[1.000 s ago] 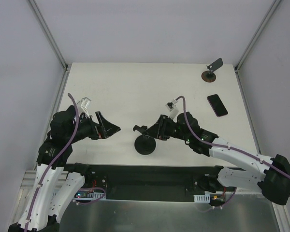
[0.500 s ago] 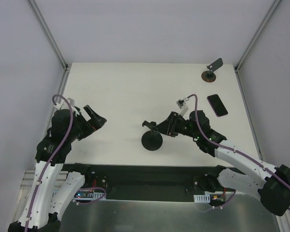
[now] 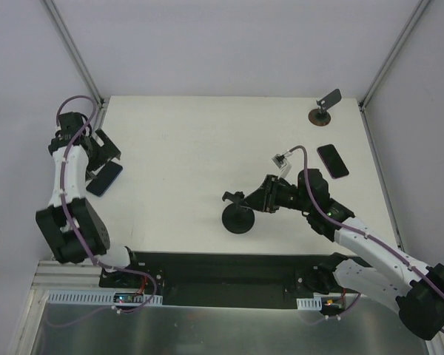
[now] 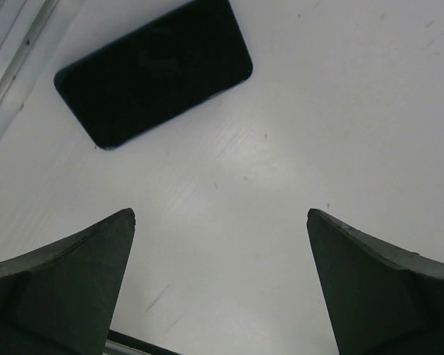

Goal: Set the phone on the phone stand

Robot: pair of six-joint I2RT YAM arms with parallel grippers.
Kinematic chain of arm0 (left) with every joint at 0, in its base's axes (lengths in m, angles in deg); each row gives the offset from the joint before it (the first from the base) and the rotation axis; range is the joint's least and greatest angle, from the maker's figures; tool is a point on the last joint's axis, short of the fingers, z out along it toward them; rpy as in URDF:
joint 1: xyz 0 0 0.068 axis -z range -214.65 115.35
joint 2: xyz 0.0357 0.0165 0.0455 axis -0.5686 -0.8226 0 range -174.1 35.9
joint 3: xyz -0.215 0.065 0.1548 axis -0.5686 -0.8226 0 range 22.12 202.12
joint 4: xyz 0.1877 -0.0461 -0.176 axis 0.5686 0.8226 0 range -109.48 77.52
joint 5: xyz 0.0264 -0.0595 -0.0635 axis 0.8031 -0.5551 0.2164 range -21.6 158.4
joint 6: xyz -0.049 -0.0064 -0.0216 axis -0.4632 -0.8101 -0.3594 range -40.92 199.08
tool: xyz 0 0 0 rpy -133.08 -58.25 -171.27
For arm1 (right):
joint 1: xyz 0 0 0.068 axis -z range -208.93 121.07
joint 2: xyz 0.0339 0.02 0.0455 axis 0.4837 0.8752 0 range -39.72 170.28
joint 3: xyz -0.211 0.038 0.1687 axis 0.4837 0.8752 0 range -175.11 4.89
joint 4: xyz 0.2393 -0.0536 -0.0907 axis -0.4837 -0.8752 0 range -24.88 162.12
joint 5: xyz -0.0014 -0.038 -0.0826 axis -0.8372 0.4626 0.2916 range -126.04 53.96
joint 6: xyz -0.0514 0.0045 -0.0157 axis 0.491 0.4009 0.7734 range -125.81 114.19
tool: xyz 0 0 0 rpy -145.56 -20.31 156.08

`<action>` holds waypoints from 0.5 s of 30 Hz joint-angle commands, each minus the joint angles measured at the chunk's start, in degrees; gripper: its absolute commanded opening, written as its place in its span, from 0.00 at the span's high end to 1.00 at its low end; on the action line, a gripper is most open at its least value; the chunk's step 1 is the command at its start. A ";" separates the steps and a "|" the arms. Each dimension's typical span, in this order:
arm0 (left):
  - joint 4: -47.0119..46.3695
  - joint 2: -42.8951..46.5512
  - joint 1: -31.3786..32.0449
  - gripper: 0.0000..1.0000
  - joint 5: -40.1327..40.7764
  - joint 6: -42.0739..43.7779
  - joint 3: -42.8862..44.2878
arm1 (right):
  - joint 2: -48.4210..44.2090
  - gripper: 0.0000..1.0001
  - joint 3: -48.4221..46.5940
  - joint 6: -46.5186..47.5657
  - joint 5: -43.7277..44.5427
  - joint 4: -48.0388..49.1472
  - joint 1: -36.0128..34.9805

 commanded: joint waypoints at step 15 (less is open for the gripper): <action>-6.94 -33.17 -6.14 0.01 -10.05 17.40 22.84 | 0.38 0.99 -5.76 4.31 -9.75 0.64 2.99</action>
